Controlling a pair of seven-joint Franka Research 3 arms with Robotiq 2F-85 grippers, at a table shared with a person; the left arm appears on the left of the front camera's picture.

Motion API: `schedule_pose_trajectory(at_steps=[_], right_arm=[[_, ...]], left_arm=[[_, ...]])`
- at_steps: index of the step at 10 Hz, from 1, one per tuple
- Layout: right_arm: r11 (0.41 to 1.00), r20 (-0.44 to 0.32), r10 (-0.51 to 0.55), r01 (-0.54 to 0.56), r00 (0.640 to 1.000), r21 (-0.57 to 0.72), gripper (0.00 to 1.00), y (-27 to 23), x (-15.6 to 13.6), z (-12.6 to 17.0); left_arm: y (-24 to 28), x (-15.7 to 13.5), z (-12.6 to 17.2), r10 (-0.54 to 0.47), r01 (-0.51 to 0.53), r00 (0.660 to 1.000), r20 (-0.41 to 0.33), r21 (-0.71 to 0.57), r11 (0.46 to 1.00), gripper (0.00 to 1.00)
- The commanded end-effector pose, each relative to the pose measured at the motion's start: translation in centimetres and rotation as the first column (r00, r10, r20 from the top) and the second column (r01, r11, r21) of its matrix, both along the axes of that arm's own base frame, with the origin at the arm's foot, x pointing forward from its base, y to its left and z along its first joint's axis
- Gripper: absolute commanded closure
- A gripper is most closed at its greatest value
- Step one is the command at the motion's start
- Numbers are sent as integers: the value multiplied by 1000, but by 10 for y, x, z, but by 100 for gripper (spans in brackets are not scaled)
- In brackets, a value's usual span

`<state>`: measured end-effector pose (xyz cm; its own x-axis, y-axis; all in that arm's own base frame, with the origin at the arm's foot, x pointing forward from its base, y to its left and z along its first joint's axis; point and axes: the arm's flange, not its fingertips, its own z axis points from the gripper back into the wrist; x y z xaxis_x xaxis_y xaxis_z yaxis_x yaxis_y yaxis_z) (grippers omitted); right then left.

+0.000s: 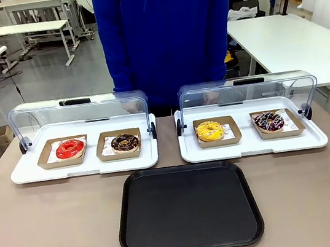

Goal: Move the first donut from the left to the tray.
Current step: Pick up the Paper togo box containing the Donut indicated by the person and place it on the Handle tray.

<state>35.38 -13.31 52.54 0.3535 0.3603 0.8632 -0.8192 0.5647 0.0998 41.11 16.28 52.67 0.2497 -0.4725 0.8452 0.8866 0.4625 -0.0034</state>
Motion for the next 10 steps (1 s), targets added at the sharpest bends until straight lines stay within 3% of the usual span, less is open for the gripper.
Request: schedule_pose_trajectory(at_steps=[1,10], right_arm=[[1000,34,10,-10,999,15,0,0,4,1],[1000,34,10,-10,999,15,0,0,4,1]], left_arm=[[0,1,0,-7,7,1000,7,-16,1000,0],[0,1,0,-7,7,1000,7,-16,1000,0]])
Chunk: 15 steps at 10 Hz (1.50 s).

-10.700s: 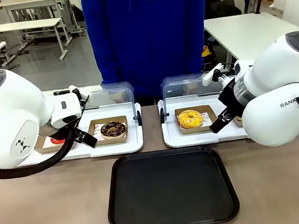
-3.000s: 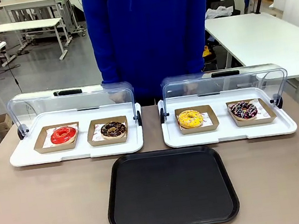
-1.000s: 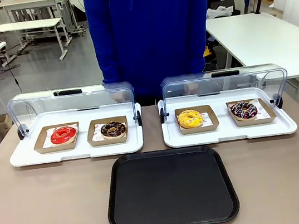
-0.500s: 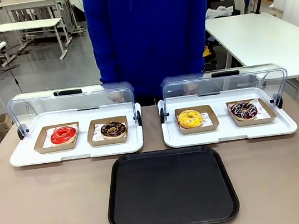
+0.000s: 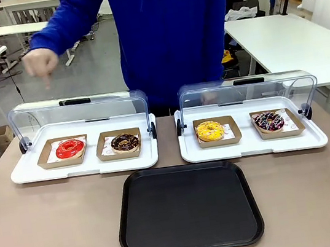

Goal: Move the first donut from the left to the tray.
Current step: Pick up the Paper togo box containing the Donut indicated by the person and place it on the Handle tray.

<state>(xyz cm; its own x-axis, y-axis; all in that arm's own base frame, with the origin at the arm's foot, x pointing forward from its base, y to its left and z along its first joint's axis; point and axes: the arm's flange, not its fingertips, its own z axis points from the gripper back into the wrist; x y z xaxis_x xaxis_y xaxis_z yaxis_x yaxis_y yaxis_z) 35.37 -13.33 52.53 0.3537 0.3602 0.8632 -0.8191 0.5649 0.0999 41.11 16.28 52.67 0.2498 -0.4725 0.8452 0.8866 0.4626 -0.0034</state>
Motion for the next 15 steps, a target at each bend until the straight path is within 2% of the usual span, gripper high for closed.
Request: schedule_pose_trajectory(at_steps=[1,15], right_arm=[[1000,34,10,-10,999,15,0,0,4,1],[1000,34,10,-10,999,15,0,0,4,1]], left_arm=[[0,1,0,-7,7,1000,7,-16,1000,0],[0,1,0,-7,7,1000,7,-16,1000,0]])
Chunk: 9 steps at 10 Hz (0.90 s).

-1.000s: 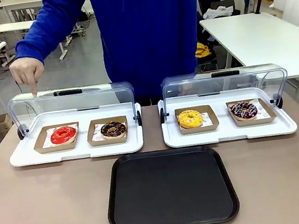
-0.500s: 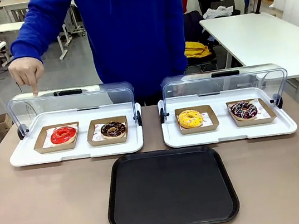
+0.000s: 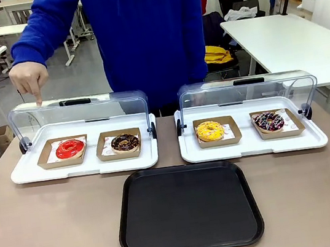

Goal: Move the first donut from the left to the tray.
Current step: Pick up the Paper togo box containing the Donut indicated by the person and place it on the Handle tray.

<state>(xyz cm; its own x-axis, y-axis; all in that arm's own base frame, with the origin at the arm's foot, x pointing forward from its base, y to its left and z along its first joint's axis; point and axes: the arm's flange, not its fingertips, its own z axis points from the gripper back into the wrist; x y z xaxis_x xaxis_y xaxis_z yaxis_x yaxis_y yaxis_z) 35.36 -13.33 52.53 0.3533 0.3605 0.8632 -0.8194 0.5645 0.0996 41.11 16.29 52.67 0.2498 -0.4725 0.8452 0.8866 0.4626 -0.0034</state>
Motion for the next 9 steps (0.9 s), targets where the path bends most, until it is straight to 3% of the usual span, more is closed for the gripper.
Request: schedule_pose_trajectory(at_steps=[1,2,4,6,7,9], right_arm=[[1000,34,9,-10,999,16,0,0,4,1],[1000,34,9,-10,999,16,0,0,4,1],[1000,34,9,-10,999,16,0,0,4,1],[1000,34,9,-10,999,16,0,0,4,1],[1000,34,9,-10,999,16,0,0,4,1],[1000,34,9,-10,999,16,0,0,4,1]], left_arm=[[0,1,0,-7,7,1000,7,-16,1000,0],[0,0,0,0,0,1000,0,0,1000,0],[-32,2,9,-63,60,998,3,270,961,0],[-60,7,8,-107,106,994,-22,431,896,0],[-75,10,0,-126,106,992,3,519,848,0],[-95,16,-24,-187,168,982,-33,606,777,0]])
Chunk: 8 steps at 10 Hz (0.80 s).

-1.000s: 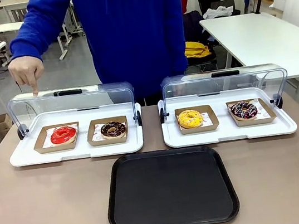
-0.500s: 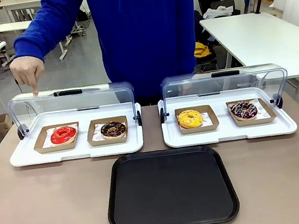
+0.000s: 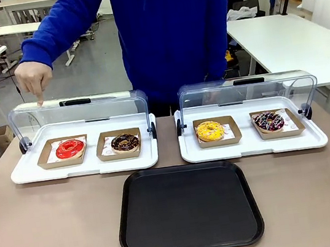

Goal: Move the first donut from the left to the tray.
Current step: Pick up the Paper togo box containing the Donut indicated by the person and place it on the Handle tray.

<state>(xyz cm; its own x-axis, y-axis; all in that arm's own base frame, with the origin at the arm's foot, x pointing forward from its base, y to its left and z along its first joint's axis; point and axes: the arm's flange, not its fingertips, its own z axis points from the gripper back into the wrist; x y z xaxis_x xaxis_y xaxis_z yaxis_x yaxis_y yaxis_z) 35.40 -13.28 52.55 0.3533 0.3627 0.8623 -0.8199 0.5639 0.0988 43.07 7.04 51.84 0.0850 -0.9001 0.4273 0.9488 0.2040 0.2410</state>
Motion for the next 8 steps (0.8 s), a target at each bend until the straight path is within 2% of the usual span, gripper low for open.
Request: schedule_pose_trajectory(at_steps=[1,4,5,6,8], right_arm=[[1000,34,8,-9,999,18,0,0,4,1],[1000,34,8,-9,999,18,0,0,4,1],[1000,34,8,-9,999,18,0,0,4,1],[1000,34,8,-9,999,18,0,0,4,1],[1000,34,8,-9,999,18,0,0,4,1]], left_arm=[[-9,1,-30,-5,8,1000,-26,101,995,0],[-24,22,-80,-42,57,995,-91,172,983,0],[-29,27,-95,-51,65,996,-78,197,978,0],[-35,32,-110,-70,90,993,-99,219,972,0],[-38,38,-122,-37,47,998,-47,224,974,0]])
